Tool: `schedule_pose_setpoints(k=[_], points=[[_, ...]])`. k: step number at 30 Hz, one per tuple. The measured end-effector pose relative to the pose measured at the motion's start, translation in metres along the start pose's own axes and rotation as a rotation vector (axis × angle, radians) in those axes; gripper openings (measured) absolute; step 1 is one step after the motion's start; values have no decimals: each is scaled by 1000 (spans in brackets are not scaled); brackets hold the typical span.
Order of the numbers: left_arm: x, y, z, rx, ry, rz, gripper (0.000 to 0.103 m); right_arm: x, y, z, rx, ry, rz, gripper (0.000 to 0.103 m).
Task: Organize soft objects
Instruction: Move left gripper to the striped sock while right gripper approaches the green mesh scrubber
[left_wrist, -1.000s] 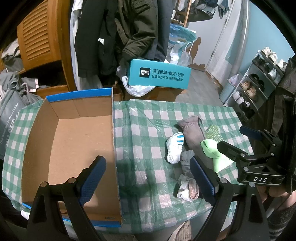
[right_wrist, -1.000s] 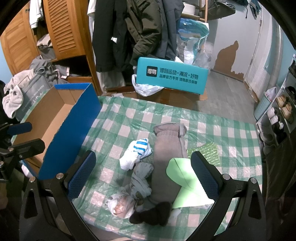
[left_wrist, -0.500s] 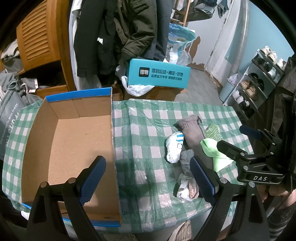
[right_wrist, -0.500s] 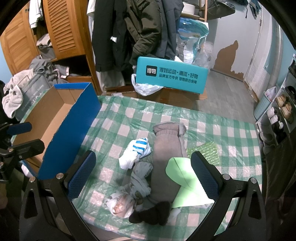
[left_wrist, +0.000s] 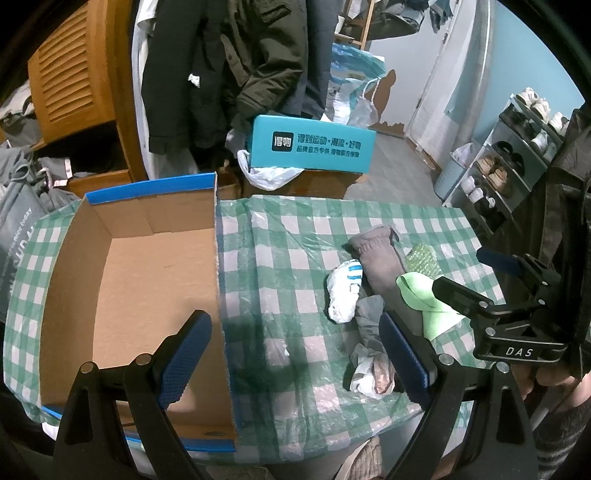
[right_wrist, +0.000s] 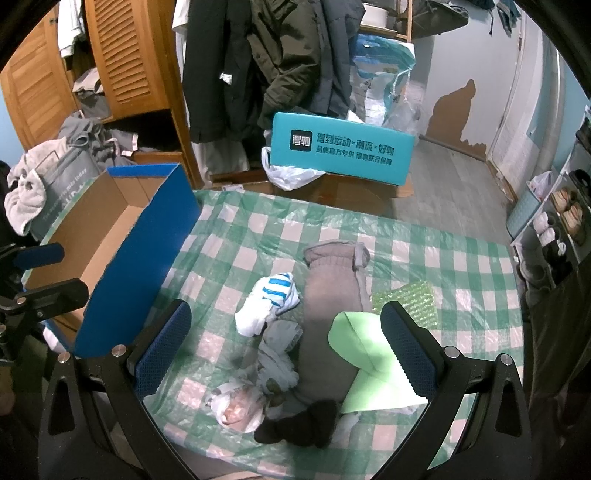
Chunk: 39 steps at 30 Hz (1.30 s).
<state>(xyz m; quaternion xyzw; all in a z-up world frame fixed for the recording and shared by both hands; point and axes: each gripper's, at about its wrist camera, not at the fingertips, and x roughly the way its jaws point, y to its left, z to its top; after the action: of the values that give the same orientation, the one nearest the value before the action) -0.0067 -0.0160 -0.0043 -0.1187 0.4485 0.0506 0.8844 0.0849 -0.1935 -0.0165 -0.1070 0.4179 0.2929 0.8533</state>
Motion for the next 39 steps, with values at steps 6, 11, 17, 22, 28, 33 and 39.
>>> schedule_pose_setpoints(k=[6, 11, 17, 22, 28, 33, 39], points=[[13, -3, 8, -6, 36, -10, 93, 4, -20, -13, 16, 14, -19, 101], [29, -12, 11, -3, 75, -15, 93, 9, -38, -12, 24, 30, -43, 101], [45, -22, 17, 16, 111, -7, 93, 15, -68, -10, 49, 55, -86, 101], [64, -27, 23, 20, 150, -11, 93, 23, -95, -7, 72, 86, -110, 101], [91, -37, 31, 21, 197, -27, 93, 43, -122, 1, 90, 146, -129, 101], [114, -45, 37, 41, 232, -15, 93, 65, -143, 3, 121, 197, -139, 101], [140, -54, 44, 72, 267, -6, 93, 95, -165, 2, 147, 261, -161, 101]])
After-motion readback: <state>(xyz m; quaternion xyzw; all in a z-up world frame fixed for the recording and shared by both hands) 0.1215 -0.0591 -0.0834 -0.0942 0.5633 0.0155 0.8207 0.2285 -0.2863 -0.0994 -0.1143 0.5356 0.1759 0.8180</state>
